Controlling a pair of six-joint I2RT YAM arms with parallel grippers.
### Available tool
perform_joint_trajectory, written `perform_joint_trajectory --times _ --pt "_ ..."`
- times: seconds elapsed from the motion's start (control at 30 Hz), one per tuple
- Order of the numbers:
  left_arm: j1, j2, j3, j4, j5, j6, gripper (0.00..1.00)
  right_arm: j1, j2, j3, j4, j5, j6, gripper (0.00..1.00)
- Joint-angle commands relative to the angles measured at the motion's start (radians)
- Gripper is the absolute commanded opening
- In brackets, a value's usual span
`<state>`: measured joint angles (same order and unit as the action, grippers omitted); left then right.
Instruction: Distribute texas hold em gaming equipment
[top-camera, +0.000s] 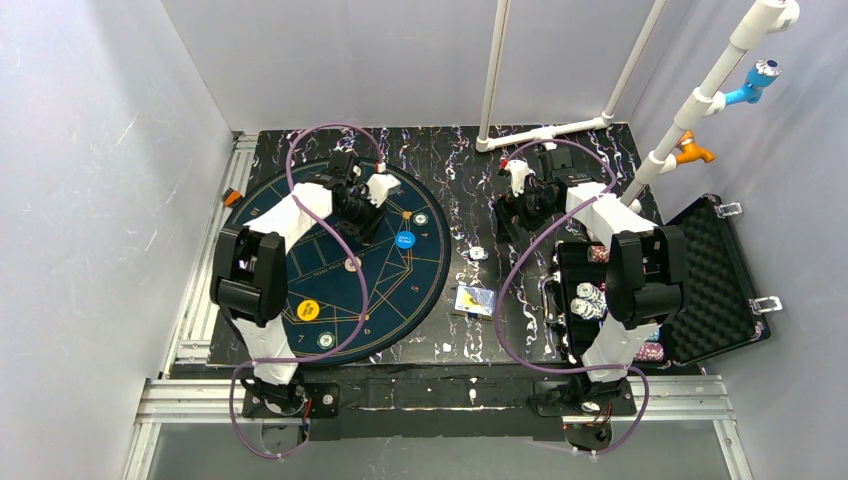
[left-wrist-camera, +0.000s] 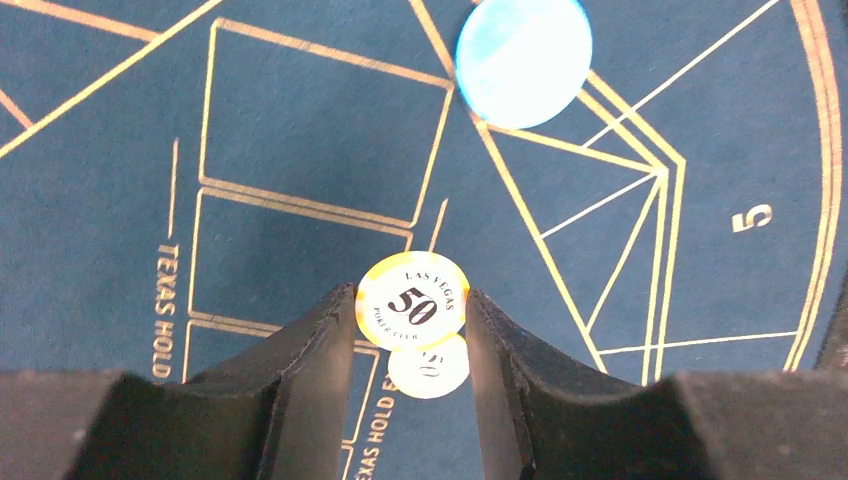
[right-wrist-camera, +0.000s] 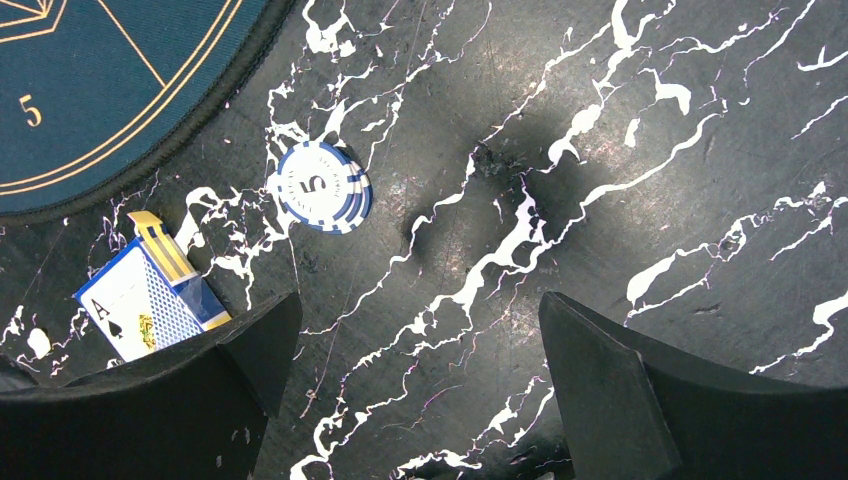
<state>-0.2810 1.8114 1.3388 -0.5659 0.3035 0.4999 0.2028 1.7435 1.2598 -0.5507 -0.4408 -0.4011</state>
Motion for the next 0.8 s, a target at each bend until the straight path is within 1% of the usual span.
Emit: perform_joint_trajectory --times 0.0,0.4,0.77 --pt "-0.061 0.024 0.071 -0.031 0.043 -0.040 0.32 -0.007 -0.029 -0.003 -0.005 -0.002 -0.015 0.98" --pt "-0.202 0.187 0.246 -0.025 0.017 -0.094 0.33 -0.008 -0.038 -0.005 0.001 0.017 -0.005 0.98" --pt "-0.254 0.299 0.369 -0.023 -0.017 -0.087 0.33 -0.017 -0.047 -0.005 0.001 0.019 0.001 0.98"
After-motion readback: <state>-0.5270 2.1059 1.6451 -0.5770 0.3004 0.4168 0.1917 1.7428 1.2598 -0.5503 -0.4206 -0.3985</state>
